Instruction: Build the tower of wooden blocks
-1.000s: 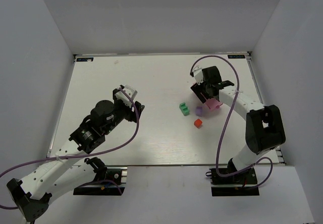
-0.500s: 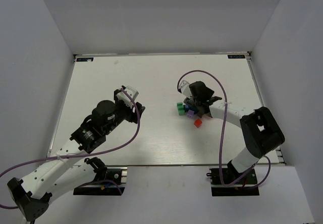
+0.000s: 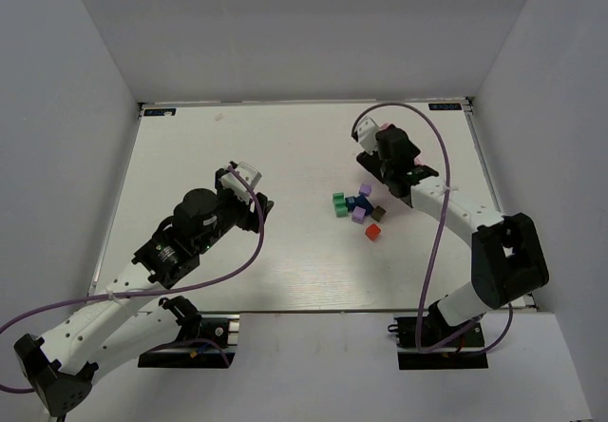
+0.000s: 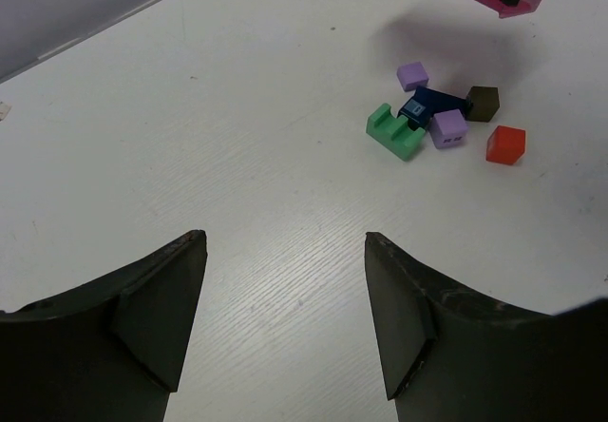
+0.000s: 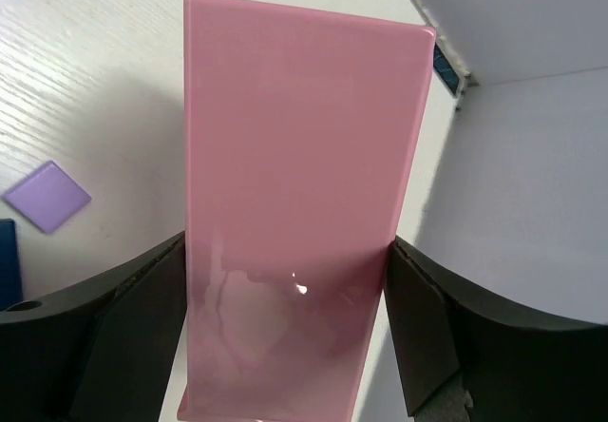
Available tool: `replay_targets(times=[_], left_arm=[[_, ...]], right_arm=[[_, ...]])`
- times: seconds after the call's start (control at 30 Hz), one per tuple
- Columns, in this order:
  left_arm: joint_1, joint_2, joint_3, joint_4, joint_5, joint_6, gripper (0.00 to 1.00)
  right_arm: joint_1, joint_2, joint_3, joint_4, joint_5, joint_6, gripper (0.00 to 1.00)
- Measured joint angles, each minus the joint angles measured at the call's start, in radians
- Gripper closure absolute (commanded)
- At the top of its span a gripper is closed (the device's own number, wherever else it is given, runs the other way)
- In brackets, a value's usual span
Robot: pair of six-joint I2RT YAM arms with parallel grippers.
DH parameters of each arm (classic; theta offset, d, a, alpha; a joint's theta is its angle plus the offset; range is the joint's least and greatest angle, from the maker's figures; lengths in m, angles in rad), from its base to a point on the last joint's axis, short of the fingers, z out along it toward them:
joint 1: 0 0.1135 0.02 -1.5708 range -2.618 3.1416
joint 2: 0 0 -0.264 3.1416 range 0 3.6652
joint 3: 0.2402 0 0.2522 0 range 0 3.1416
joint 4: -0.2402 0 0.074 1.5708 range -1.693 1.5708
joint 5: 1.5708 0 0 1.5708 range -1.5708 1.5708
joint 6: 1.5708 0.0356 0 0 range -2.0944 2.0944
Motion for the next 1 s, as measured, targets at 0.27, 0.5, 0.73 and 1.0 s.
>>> replay_targets(times=[0.27, 0.5, 0.73, 1.0], left_arm=[[0.000, 0.012, 0.000, 0.000, 0.028, 0.000, 0.23], [0.000, 0.019, 0.000, 0.000, 0.053, 0.000, 0.23], [0.000, 0.019, 0.000, 0.000, 0.078, 0.003, 0.21], [0.000, 0.019, 0.000, 0.000, 0.100, 0.004, 0.21]], right_arm=[[-0.206, 0.040, 0.191, -0.222, -0.286, 0.167, 1.00], [-0.439, 0.186, 0.392, -0.388, -0.619, 0.286, 1.00], [-0.587, 0.370, 0.515, -0.529, -0.914, 0.359, 1.00], [-0.655, 0.550, 0.655, -0.618, -1.246, 0.430, 1.00]])
